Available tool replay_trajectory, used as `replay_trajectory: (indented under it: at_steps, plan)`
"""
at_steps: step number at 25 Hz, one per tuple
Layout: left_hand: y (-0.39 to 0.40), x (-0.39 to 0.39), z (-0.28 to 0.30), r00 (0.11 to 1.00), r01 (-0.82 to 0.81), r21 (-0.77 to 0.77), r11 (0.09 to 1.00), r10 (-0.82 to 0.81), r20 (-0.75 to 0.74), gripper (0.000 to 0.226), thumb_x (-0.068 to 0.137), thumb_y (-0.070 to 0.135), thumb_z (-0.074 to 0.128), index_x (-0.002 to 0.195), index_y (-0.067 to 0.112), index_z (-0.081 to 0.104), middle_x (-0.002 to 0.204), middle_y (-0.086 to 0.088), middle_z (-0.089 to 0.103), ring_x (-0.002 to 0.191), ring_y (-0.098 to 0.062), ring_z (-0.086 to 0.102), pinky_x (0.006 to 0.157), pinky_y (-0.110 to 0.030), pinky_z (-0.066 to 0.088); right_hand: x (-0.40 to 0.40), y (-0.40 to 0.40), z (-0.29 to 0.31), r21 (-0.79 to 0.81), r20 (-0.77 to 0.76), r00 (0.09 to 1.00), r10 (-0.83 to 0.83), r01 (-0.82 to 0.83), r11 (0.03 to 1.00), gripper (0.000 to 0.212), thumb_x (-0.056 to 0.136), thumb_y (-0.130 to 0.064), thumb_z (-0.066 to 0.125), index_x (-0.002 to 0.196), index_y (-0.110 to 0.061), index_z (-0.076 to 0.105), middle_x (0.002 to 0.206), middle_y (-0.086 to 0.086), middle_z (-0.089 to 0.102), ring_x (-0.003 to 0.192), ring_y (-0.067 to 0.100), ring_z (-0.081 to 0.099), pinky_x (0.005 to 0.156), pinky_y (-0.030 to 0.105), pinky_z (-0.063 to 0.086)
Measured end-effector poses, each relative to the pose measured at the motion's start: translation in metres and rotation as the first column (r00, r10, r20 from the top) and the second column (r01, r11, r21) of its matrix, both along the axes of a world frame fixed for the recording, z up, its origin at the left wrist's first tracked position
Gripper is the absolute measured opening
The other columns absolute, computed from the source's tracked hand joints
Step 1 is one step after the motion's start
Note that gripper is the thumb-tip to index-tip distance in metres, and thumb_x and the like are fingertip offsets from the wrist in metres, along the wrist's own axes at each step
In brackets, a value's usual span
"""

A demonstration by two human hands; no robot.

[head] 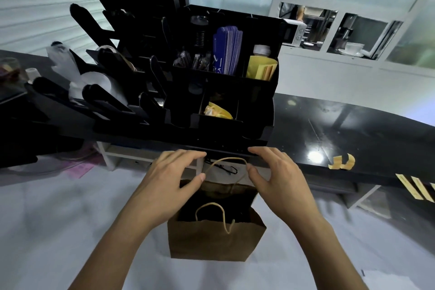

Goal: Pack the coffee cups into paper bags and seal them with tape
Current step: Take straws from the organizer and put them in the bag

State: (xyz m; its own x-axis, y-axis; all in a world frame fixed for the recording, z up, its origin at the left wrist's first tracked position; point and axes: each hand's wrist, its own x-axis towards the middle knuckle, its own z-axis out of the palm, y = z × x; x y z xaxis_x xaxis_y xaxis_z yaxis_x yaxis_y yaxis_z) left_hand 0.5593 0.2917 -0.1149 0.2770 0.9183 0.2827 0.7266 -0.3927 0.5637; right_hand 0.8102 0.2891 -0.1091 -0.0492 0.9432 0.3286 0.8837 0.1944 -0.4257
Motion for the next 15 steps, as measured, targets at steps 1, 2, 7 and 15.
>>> replay_trajectory:
  at_steps: [1, 2, 7, 15]
  plan:
    - [0.0, 0.0, 0.004, 1.0, 0.003, 0.01, 1.0, -0.003, 0.004, 0.045, 0.097, 0.046, 0.053, 0.141, 0.043, 0.044, 0.128, 0.033, 0.041, 0.13, 0.005, 0.029, 0.106, -0.025, 0.032, 0.0, 0.001, 0.004, 0.016, -0.012, 1.0, 0.005, -0.005, 1.0, 0.041, 0.099, -0.04, 0.059, 0.139, -0.032, 0.056, 0.132, -0.017, 0.059, 0.123, 0.006, 0.052, 0.101, 0.024, 0.045]
    - [0.001, 0.0, 0.008, 1.0, 0.008, 0.02, 1.0, -0.008, 0.007, 0.045, 0.096, 0.046, 0.052, 0.14, 0.043, 0.045, 0.129, 0.033, 0.041, 0.131, 0.005, 0.029, 0.106, -0.025, 0.031, 0.0, 0.003, 0.008, 0.033, -0.021, 1.0, 0.011, -0.01, 0.999, 0.041, 0.098, -0.039, 0.06, 0.138, -0.031, 0.057, 0.13, -0.016, 0.06, 0.121, 0.007, 0.054, 0.102, 0.028, 0.048]
    - [0.008, 0.0, 0.023, 1.0, 0.02, 0.073, 0.997, -0.02, 0.005, 0.044, 0.097, 0.045, 0.054, 0.14, 0.042, 0.046, 0.126, 0.034, 0.043, 0.129, 0.004, 0.032, 0.106, -0.025, 0.032, -0.005, 0.011, 0.029, 0.092, -0.039, 0.999, 0.036, -0.032, 0.995, 0.038, 0.098, -0.037, 0.062, 0.135, -0.03, 0.06, 0.12, -0.015, 0.064, 0.111, 0.007, 0.058, 0.094, 0.031, 0.053]
    - [0.032, -0.002, 0.051, 1.0, 0.006, 0.129, 0.992, -0.008, 0.016, 0.044, 0.096, 0.044, 0.055, 0.139, 0.042, 0.046, 0.123, 0.033, 0.045, 0.125, 0.005, 0.033, 0.104, -0.022, 0.03, -0.023, 0.044, 0.068, 0.177, -0.055, 0.994, 0.094, -0.083, 0.981, 0.028, 0.097, -0.036, 0.062, 0.125, -0.033, 0.064, 0.11, -0.019, 0.064, 0.105, 0.004, 0.058, 0.088, 0.027, 0.051]
